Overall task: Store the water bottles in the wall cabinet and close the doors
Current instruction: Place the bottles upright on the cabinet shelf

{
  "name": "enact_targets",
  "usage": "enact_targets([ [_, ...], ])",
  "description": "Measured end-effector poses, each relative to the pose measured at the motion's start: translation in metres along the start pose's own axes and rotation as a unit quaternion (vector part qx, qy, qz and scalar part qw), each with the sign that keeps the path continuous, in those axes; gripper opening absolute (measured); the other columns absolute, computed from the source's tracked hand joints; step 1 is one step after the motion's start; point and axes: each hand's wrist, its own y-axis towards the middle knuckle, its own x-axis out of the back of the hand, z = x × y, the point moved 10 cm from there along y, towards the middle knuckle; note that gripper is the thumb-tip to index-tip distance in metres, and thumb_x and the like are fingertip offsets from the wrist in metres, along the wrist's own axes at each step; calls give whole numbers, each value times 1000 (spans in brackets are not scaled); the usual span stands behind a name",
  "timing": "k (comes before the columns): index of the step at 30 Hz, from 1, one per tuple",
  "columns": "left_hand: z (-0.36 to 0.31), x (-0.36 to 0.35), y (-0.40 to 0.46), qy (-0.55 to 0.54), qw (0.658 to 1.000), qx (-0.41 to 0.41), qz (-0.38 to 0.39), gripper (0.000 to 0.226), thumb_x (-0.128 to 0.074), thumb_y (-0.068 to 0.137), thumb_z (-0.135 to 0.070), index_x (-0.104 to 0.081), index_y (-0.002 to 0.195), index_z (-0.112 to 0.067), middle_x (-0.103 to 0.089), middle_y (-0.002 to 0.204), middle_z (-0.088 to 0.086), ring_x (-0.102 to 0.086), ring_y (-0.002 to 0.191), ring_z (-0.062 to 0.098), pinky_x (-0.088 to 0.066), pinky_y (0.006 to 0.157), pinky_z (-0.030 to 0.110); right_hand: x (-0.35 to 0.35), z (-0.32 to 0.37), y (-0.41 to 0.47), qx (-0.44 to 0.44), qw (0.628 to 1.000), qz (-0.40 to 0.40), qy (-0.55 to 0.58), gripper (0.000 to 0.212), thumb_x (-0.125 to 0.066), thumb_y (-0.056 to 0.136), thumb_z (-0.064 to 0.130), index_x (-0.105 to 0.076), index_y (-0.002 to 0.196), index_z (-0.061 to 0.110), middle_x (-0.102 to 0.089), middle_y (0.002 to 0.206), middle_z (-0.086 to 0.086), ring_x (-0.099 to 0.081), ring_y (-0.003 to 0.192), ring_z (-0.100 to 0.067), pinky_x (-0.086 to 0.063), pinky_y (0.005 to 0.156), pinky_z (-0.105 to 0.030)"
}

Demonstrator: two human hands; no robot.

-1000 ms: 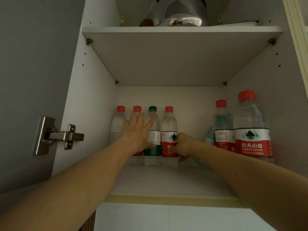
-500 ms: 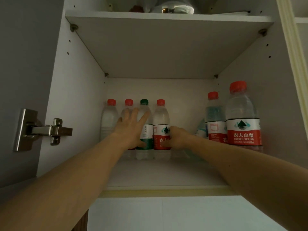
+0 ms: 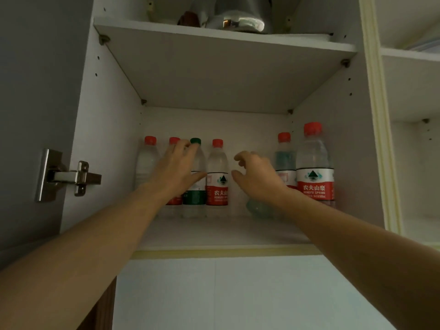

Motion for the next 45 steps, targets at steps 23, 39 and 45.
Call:
enact_targets([
  [23, -126, -107, 41, -315, 898, 98, 292, 86, -75, 87, -46, -31, 155, -17, -47, 148, 10, -56, 124, 25, -54, 98, 38, 87, -88, -131, -172, 966, -192, 29, 90, -73, 87, 47, -16, 154, 30, -45, 142, -1, -54, 123, -26, -55, 96, -53],
  [39, -125, -169, 35, -337, 810, 152, 456, 75, -73, 90, -2, -35, 154, -16, -49, 149, 8, -54, 126, 23, -52, 101, 31, 87, -94, -132, -185, 961, -194, 62, 91, -74, 84, 45, -17, 154, 32, -52, 134, 1, -60, 109, -20, -58, 87, -48],
  [45, -121, -176, 29, -327, 807, 162, 465, 72, -76, 89, -9, -40, 151, -14, -54, 144, 6, -58, 123, 24, -55, 101, 40, 88, -94, -132, -183, 960, -201, 62, 89, -73, 84, 48, -17, 151, 35, -53, 130, 4, -60, 108, -20, -58, 87, -50],
])
